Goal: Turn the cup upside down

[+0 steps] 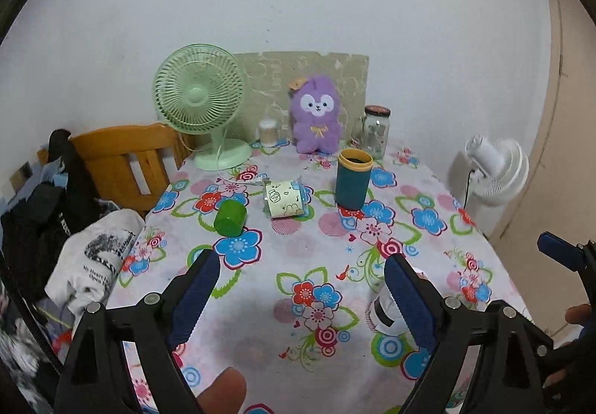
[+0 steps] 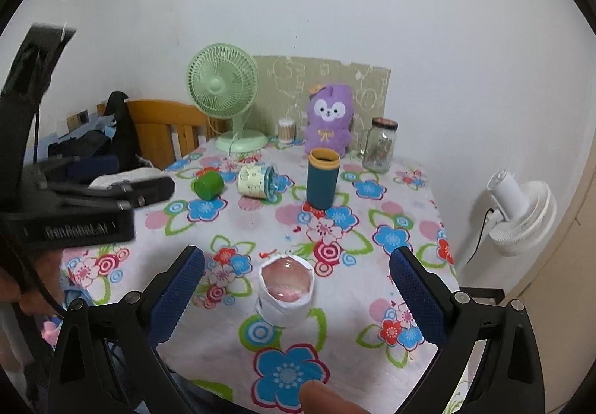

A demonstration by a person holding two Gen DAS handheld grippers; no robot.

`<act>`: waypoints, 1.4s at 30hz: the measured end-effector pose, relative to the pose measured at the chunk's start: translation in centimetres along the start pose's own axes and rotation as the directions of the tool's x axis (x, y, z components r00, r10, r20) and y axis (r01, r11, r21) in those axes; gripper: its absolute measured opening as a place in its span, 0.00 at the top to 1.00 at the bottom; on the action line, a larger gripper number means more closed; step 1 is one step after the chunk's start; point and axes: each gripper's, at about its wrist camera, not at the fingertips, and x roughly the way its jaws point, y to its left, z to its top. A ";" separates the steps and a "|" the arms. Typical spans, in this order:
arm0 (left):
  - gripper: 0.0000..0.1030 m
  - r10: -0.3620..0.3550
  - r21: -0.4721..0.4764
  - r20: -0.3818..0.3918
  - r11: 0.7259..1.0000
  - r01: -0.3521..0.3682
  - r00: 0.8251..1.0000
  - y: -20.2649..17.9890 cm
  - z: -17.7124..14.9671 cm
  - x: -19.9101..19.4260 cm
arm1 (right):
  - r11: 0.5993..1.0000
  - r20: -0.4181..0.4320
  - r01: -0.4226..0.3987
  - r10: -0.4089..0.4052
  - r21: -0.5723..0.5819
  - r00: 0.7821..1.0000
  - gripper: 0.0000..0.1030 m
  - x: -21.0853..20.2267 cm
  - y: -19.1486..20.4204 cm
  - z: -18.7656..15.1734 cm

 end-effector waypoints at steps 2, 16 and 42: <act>0.11 0.013 -0.028 0.020 1.000 -0.012 1.000 0.3 -0.5 -0.4 | 1.000 0.014 0.014 -0.014 0.004 1.000 0.02 -0.6 0.3 0.1; 0.06 0.094 -0.086 0.112 0.993 -0.084 0.989 0.8 -2.3 -2.9 | 0.996 0.163 0.068 -0.078 0.065 0.984 0.00 -4.3 0.6 -0.7; 0.00 0.157 -0.128 0.200 0.983 -0.133 0.967 1.8 -2.1 -6.0 | 0.998 0.247 0.029 -0.044 0.063 0.968 0.00 -6.4 1.6 -0.7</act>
